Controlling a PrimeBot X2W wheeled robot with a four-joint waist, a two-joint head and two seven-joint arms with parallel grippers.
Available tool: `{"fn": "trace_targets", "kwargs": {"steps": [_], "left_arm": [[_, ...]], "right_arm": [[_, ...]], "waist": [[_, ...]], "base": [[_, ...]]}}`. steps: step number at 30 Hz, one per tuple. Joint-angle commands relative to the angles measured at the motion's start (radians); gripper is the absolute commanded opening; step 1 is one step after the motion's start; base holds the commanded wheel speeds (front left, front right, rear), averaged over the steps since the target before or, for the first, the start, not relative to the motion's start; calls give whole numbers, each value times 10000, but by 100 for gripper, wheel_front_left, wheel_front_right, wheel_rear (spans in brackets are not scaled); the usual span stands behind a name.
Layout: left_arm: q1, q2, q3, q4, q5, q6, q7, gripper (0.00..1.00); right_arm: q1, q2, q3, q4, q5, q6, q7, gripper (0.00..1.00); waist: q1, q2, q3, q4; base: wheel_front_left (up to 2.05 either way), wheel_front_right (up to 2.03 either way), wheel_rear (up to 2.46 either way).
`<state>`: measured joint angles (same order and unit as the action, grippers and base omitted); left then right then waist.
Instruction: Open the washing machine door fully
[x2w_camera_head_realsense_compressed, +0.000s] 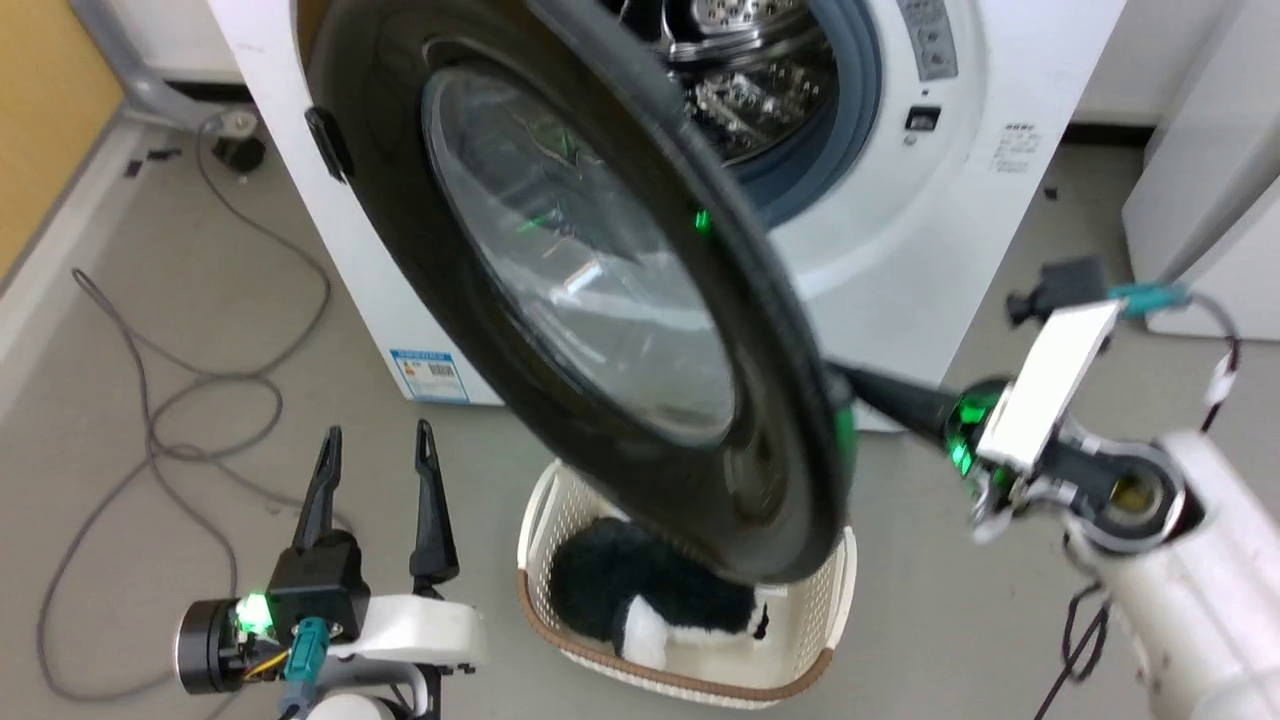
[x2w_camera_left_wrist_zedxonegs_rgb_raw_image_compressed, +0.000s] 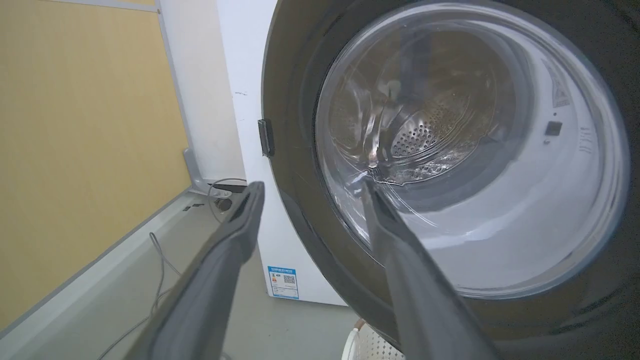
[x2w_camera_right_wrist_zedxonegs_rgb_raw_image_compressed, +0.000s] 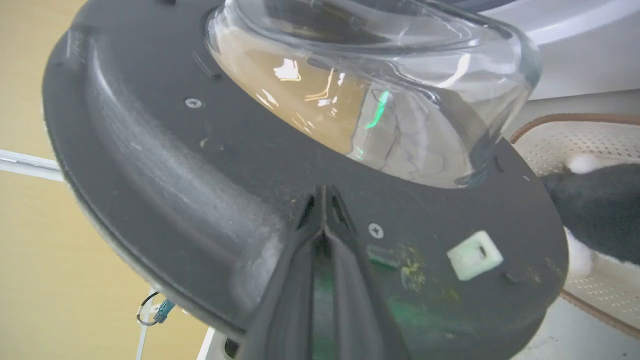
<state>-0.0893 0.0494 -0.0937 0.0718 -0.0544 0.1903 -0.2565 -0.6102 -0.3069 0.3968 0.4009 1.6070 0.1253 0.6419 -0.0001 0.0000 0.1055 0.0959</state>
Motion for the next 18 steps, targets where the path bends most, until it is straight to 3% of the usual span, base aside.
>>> {"fn": "trace_targets", "kwargs": {"steps": [1, 11, 18], "left_arm": [[144, 8, 15, 41, 46, -73, -53, 100], [477, 8, -20, 159, -13, -72, -53, 100], [542, 8, -36, 278, -56, -100, -53, 100]], "right_arm": [[361, 93, 100, -268, 34, 54, 74, 0], [2283, 666, 1043, -2298, 116, 54, 483, 0], [3322, 1185, 1606, -3066, 43, 54, 413, 0]], "waist": [[1, 0, -203, 5], [1, 0, -572, 98], [1, 0, -727, 153]], "base": [[0, 0, 0], [0, 0, 0], [0, 0, 0]]}}
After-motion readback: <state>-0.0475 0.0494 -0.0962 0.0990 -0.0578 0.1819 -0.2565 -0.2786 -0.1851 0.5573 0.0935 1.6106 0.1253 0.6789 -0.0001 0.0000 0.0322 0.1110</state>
